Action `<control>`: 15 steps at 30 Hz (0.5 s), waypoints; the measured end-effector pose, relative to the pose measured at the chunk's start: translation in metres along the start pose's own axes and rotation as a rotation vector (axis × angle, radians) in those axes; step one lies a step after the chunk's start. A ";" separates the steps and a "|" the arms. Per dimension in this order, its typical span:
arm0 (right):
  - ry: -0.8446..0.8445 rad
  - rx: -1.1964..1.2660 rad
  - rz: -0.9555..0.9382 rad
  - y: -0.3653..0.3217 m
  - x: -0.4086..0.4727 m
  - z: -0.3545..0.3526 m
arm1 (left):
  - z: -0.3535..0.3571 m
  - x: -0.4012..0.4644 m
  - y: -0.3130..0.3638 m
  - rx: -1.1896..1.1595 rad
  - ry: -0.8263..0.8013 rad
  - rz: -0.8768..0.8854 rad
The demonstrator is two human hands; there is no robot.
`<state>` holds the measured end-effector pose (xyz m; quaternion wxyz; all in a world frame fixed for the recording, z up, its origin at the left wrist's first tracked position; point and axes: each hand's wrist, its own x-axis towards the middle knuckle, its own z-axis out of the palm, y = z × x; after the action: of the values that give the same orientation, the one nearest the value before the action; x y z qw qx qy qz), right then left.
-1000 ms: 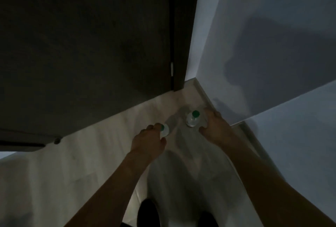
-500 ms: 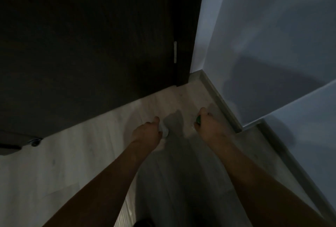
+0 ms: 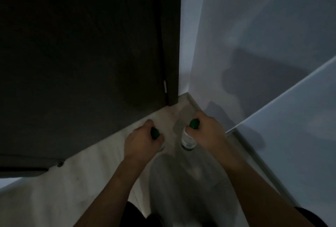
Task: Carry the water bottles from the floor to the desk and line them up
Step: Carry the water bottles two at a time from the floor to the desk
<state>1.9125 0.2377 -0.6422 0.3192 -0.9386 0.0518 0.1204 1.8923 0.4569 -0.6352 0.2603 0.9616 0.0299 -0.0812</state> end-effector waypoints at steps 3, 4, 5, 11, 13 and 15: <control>0.016 -0.005 -0.030 -0.068 -0.036 -0.088 | -0.099 -0.028 0.068 -0.030 0.040 -0.005; 0.033 0.016 -0.033 -0.089 -0.049 -0.121 | -0.133 -0.036 0.092 -0.042 0.063 -0.013; 0.050 0.044 -0.035 -0.109 -0.063 -0.154 | -0.168 -0.045 0.115 -0.054 0.083 -0.018; 0.120 0.062 -0.079 -0.216 -0.154 -0.332 | -0.354 -0.106 0.238 -0.106 0.181 0.061; 0.131 0.053 -0.090 -0.242 -0.178 -0.380 | -0.403 -0.125 0.273 -0.129 0.225 0.101; 0.156 0.054 -0.094 -0.259 -0.196 -0.418 | -0.442 -0.139 0.305 -0.157 0.269 0.152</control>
<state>1.8491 0.1908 -0.1188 0.3447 -0.9375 0.0358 0.0305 1.8478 0.4147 -0.0838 0.3336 0.9400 -0.0023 0.0708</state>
